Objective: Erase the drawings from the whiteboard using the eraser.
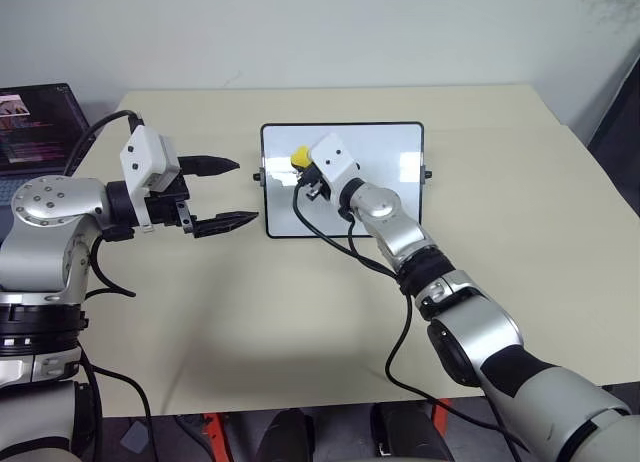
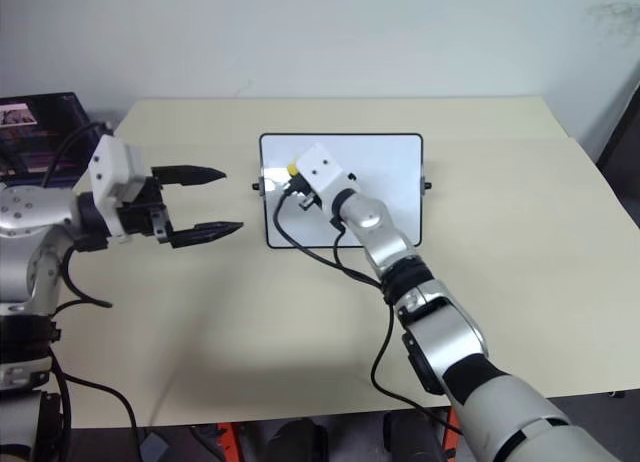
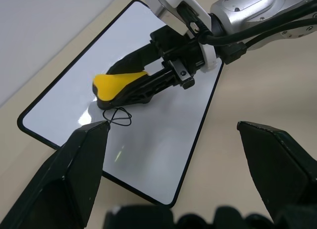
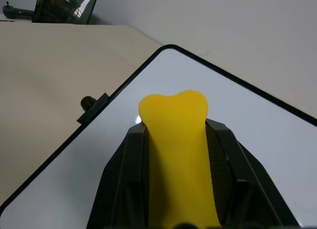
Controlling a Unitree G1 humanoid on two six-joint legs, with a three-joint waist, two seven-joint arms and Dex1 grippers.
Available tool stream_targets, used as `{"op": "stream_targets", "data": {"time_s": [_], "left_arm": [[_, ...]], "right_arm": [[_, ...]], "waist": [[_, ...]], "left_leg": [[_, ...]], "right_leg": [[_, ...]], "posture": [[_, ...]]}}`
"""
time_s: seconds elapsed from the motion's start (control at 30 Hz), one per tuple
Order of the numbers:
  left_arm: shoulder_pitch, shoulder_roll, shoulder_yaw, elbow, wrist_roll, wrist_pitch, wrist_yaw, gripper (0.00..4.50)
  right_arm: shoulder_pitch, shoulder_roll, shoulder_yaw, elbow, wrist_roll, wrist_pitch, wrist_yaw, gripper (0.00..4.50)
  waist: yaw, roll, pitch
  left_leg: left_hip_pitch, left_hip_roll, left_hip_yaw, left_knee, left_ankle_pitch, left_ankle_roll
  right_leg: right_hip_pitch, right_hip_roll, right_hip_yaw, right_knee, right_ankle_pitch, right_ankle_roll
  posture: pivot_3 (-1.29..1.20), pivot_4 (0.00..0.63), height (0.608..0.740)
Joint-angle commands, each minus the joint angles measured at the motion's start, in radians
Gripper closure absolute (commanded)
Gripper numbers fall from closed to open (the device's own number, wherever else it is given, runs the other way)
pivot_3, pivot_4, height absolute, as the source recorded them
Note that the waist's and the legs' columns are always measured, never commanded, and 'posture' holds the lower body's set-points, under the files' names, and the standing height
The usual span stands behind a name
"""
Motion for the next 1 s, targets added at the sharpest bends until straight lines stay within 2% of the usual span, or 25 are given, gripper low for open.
{"op": "stream_targets", "data": {"time_s": [0.03, 0.5, 1.0], "left_arm": [[-0.017, 0.023, 0.031, -0.035, -0.010, -0.004, 0.005, 0.00], [0.064, 0.044, 0.083, -0.108, -0.032, 0.033, 0.038, 0.00], [0.093, 0.043, 0.104, -0.125, -0.034, 0.047, 0.060, 0.00]], "right_arm": [[-0.061, 0.026, -0.005, 0.043, -0.014, -0.049, -0.015, 3.26], [-0.145, 0.064, -0.010, 0.263, -0.057, -0.073, -0.059, 3.26], [-0.051, -0.036, 0.004, 0.271, -0.119, -0.077, -0.051, 3.26]], "waist": [[-0.004, 0.000, 0.000], [-0.009, 0.000, 0.000], [-0.001, 0.000, 0.000]], "left_leg": [[0.000, 0.000, 0.000, 0.000, 0.000, 0.000], [0.000, 0.000, 0.000, 0.000, 0.001, -0.002], [0.001, 0.000, 0.000, 0.000, 0.000, 0.000]], "right_leg": [[0.000, 0.000, 0.000, 0.000, 0.000, 0.000], [0.000, 0.000, 0.000, 0.000, 0.000, 0.000], [0.001, -0.001, -0.001, 0.001, 0.000, 0.000]], "posture": [[0.00, 0.150, 0.740], [0.00, 0.150, 0.740], [0.00, 0.150, 0.740]]}}
